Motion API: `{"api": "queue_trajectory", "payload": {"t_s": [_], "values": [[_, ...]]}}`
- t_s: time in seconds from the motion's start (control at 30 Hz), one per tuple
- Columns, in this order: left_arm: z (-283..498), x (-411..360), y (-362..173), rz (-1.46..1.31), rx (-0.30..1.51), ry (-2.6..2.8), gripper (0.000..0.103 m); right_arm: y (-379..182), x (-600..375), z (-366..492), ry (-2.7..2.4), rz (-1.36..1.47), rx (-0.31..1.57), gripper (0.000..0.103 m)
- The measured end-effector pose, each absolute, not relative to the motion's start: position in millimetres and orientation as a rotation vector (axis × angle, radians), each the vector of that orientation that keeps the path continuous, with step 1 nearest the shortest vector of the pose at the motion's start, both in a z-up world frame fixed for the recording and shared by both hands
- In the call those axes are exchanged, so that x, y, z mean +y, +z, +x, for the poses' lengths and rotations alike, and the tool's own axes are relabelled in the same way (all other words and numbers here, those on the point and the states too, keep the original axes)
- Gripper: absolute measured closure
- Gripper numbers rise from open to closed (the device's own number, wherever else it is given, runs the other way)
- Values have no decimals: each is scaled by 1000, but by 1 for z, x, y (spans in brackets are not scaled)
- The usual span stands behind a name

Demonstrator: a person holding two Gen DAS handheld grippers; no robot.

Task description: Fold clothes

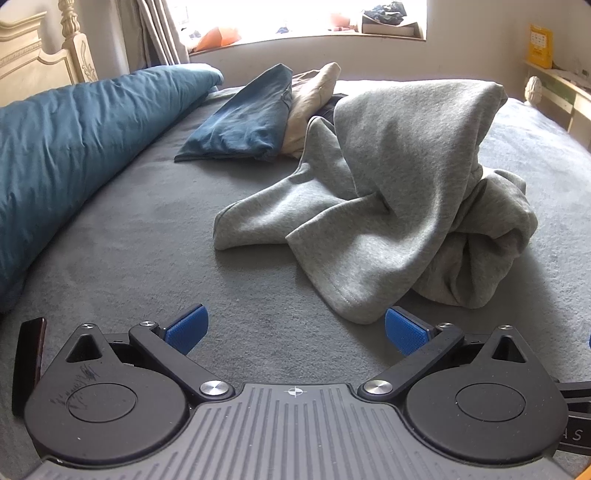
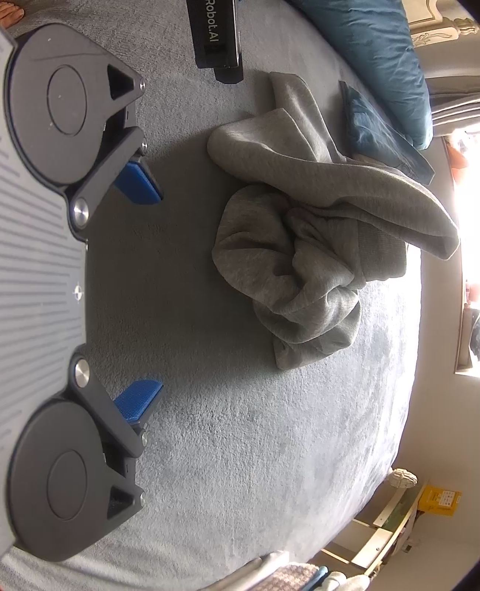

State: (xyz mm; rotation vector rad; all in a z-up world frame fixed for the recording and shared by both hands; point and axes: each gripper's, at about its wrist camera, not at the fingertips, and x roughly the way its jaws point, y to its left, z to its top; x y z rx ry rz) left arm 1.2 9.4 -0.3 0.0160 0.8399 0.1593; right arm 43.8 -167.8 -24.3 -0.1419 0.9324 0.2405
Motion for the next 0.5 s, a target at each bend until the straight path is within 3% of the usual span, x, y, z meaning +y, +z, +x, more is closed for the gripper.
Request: {"api": "queue_trajectory", "payload": {"t_s": [0.5], "values": [[2,9,-1,25,844,176,0,-25,-168,43,236,-138,936,0]]}}
